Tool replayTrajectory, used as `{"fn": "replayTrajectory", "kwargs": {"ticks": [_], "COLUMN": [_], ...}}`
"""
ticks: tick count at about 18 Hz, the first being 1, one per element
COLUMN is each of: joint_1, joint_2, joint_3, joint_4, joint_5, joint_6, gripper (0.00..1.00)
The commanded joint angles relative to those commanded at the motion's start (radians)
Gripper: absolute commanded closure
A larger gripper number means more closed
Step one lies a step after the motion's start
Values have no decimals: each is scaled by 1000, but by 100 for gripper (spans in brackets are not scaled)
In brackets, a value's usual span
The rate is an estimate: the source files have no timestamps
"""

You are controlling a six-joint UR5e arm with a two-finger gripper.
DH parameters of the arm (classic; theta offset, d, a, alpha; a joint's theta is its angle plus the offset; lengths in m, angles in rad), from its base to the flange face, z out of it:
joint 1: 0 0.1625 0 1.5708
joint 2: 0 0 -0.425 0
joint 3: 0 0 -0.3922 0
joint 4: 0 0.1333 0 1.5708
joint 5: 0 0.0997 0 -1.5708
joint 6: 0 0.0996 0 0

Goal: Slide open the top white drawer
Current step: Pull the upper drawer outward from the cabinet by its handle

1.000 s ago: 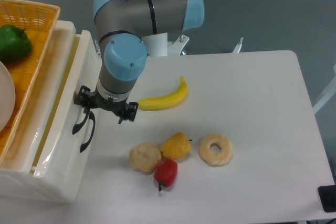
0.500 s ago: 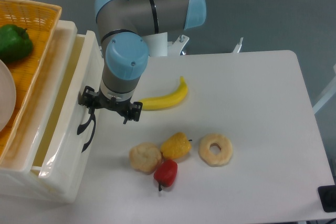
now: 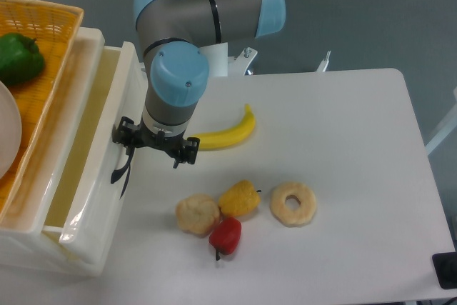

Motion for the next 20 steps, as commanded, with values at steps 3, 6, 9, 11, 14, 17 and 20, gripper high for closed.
{"fn": "replayTrajectory", "kwargs": {"ticks": [3,6,9,11,14,17,20], "joint_1": [11,18,25,35,43,46,54], "joint_2": [5,6,6,6,3,2,-3], "joint_3": [-2,-2,0,0,0,0,2], "joint_4": [-3,-2,-2,-2,0,0,-2], "joint_5": [0,0,0,0,2,3,28], "joint_6": [26,31,41,52,58,58,58], "gripper": [0,0,0,0,0,0,0]}}
